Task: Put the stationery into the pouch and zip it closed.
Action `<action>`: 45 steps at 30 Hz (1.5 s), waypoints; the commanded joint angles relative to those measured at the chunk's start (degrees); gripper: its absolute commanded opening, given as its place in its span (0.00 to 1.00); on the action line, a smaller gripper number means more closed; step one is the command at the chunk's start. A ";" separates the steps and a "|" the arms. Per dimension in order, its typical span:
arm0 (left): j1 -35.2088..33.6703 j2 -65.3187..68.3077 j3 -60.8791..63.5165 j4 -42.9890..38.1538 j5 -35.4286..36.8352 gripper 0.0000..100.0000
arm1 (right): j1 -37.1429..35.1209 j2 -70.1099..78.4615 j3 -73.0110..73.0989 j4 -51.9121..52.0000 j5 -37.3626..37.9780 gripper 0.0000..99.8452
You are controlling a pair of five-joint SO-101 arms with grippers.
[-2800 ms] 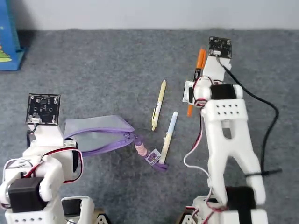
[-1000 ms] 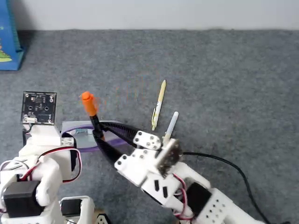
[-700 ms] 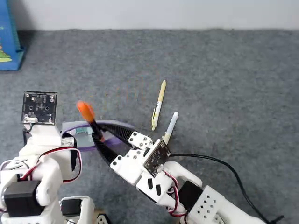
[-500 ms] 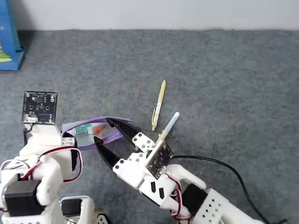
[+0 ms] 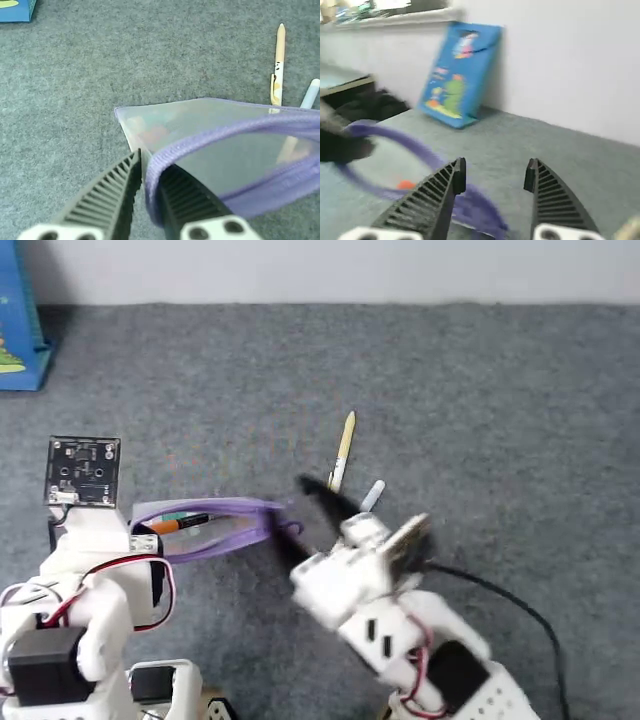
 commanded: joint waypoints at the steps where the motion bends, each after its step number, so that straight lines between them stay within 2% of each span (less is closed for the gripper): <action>1: 0.26 0.09 -1.36 0.97 0.70 0.01 | 10.24 -0.66 -7.74 12.88 -4.22 0.20; 5: 0.26 0.09 -1.36 0.97 0.70 0.01 | 17.45 1.80 -9.49 20.88 -5.80 0.20; 9: 0.26 0.09 -1.36 0.97 0.70 0.01 | 22.11 10.42 -9.58 21.05 -7.56 0.20; 13: 0.26 0.09 -1.36 0.97 0.70 0.01 | 22.37 25.80 -13.80 21.05 -11.96 0.21; 20: 0.09 -0.09 -1.36 1.05 0.70 0.01 | 22.11 57.10 -30.15 21.05 -18.46 0.21; 28: 0.18 -0.26 -1.36 1.05 0.70 0.01 | 22.55 85.49 -47.38 21.41 -20.48 0.21; 37: 0.18 -0.35 -1.36 1.05 0.70 0.01 | 27.03 102.02 -57.58 21.32 -20.48 0.21; 45: 0.18 -0.35 -1.10 1.05 0.70 0.01 | 28.09 109.23 -59.96 21.41 -20.13 0.19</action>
